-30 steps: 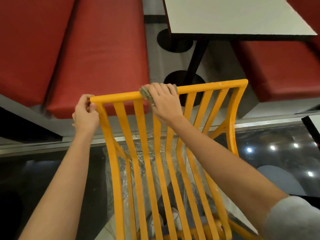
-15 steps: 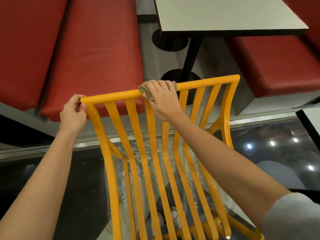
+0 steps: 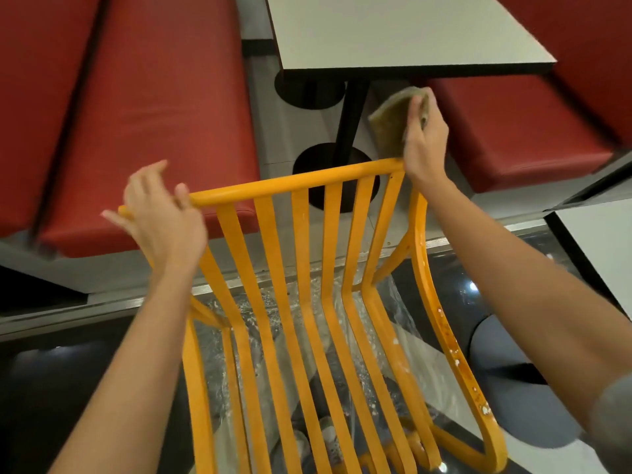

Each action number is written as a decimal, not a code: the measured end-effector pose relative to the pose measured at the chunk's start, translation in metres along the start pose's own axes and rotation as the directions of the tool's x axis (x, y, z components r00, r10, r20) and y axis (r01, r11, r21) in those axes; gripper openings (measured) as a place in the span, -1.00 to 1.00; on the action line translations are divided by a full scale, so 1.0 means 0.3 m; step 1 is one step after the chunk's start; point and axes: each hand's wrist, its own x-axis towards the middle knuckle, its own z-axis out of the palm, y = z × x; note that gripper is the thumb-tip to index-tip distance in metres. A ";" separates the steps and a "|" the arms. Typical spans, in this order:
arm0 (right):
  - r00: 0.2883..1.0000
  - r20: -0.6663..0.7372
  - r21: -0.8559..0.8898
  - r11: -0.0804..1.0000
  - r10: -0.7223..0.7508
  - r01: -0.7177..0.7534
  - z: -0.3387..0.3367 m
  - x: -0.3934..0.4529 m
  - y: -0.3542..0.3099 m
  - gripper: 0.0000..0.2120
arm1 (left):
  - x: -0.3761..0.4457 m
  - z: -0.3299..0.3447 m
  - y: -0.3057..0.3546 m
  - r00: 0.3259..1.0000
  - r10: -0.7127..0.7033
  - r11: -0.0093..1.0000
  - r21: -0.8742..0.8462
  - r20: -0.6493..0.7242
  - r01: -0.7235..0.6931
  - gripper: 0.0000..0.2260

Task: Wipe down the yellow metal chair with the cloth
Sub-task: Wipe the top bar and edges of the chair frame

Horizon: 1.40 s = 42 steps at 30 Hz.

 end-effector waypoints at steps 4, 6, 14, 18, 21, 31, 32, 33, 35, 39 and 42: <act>0.808 0.520 -0.275 0.841 -0.278 0.467 0.092 -0.082 -0.126 -0.43 | -0.066 0.184 0.222 0.948 0.262 0.964 -0.084 0.179 -0.250 -0.71; 0.735 0.614 -0.252 0.810 -0.289 0.529 0.155 -0.132 -0.112 -0.42 | -0.085 0.252 0.285 0.932 0.300 0.954 -0.089 0.206 -0.287 -0.71; 0.813 0.450 -0.561 0.592 -0.370 0.580 0.308 -0.166 -0.019 -0.54 | -0.051 0.335 0.303 0.938 0.301 0.901 0.270 0.172 -0.339 -0.58; 0.804 0.394 -0.586 0.553 -0.445 0.593 0.208 -0.118 0.073 -0.51 | -0.063 0.339 0.299 0.935 0.296 0.851 0.390 0.195 -0.351 -0.40; 0.857 0.338 -0.650 0.562 -0.390 0.512 0.085 -0.050 0.175 -0.55 | -0.058 0.341 0.306 0.932 0.287 0.838 0.414 0.221 -0.356 -0.36; 0.895 0.212 -0.546 0.712 -0.392 0.441 0.267 -0.158 0.045 -0.69 | -0.073 0.353 0.313 0.939 0.258 0.838 0.431 0.229 -0.335 -0.38; 0.868 0.258 -0.498 0.712 -0.423 0.495 0.313 -0.189 0.001 -0.66 | -0.071 0.350 0.310 0.939 0.257 0.835 0.437 0.229 -0.335 -0.38; 0.847 0.286 -0.479 0.699 -0.448 0.532 0.334 -0.196 -0.024 -0.62 | -0.070 0.347 0.307 0.937 0.261 0.828 0.447 0.231 -0.340 -0.37; 0.826 0.325 -0.518 0.644 -0.461 0.563 0.295 -0.167 0.002 -0.57 | -0.067 0.344 0.302 0.929 0.273 0.813 0.457 0.248 -0.361 -0.38; 0.918 0.216 -0.703 0.600 -0.332 0.382 0.054 -0.059 0.211 -0.62 | -0.065 0.334 0.309 0.924 0.266 0.813 0.451 0.275 -0.368 -0.39; 0.975 0.112 -0.729 0.651 -0.191 0.211 -0.015 -0.016 0.256 -0.61 | -0.066 0.331 0.324 0.934 0.196 0.851 0.423 0.298 -0.313 -0.40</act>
